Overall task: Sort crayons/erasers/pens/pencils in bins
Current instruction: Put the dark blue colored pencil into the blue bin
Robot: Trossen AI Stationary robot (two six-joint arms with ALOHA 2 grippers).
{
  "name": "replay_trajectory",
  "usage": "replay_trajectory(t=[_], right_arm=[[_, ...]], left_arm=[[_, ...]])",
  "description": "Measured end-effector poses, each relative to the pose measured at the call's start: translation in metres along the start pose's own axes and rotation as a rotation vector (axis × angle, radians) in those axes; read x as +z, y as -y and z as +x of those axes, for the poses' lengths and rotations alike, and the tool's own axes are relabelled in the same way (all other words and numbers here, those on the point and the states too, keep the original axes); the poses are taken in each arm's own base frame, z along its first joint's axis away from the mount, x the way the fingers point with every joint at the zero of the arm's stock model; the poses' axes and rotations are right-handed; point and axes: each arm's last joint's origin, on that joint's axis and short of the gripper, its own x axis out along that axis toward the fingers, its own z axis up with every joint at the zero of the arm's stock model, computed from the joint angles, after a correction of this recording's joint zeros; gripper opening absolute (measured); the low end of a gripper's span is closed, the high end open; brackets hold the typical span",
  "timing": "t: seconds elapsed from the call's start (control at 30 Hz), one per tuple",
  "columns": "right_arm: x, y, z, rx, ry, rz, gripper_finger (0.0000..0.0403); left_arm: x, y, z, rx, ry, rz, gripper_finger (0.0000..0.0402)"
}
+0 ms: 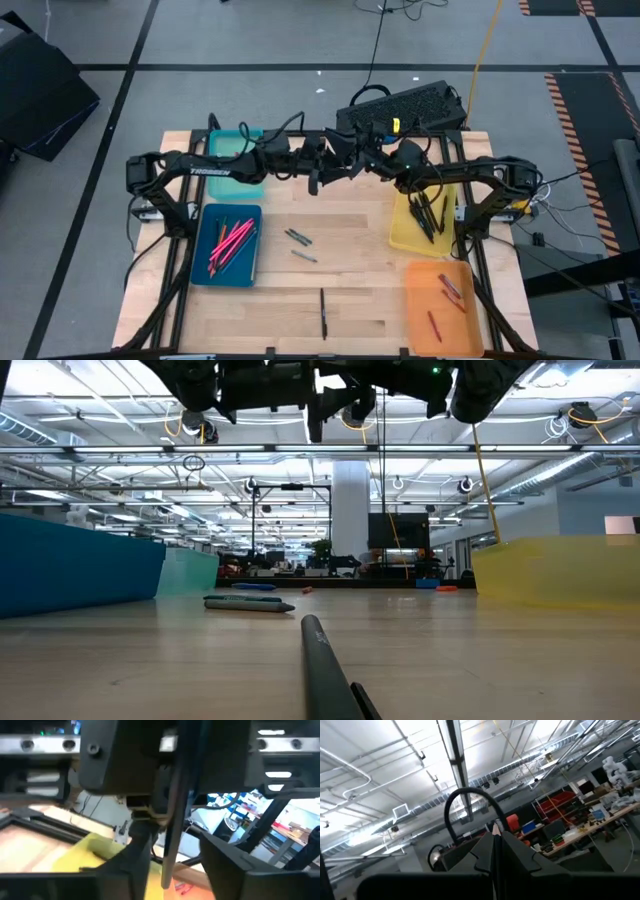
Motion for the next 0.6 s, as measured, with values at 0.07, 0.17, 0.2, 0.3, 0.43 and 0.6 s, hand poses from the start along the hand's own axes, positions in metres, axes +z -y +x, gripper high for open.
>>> replay_trajectory(t=[0.07,0.17,0.2,0.3,0.43,0.6], right_arm=[[-0.0008,0.0006,0.0,0.013,-0.02,-0.012,0.0019],[-0.0002,0.0003,-0.0001,0.017,-0.012,-0.011,0.002],[0.0013,-0.0006,-0.0001,0.025,0.004,-0.006,0.002],[0.0061,-0.0044,-0.0005,0.048,0.038,0.028,0.002],[0.0067,-0.0053,-0.0005,0.053,0.038,0.04,0.002],[0.0066,-0.006,-0.0006,0.075,0.027,0.038,0.002]], left_arm=[[-0.0029,-0.0012,0.0001,0.015,-0.028,-0.012,0.0148],[-0.0019,-0.0003,-0.0011,0.033,-0.029,-0.007,0.0138],[0.0005,0.0011,-0.0015,0.021,-0.012,-0.012,0.0137],[0.0056,0.0047,-0.0022,-0.031,0.013,-0.032,0.0136],[0.0062,0.0061,-0.0027,-0.038,0.01,-0.021,0.0136],[0.0059,0.0061,-0.0028,-0.047,0.003,-0.011,0.0132]])
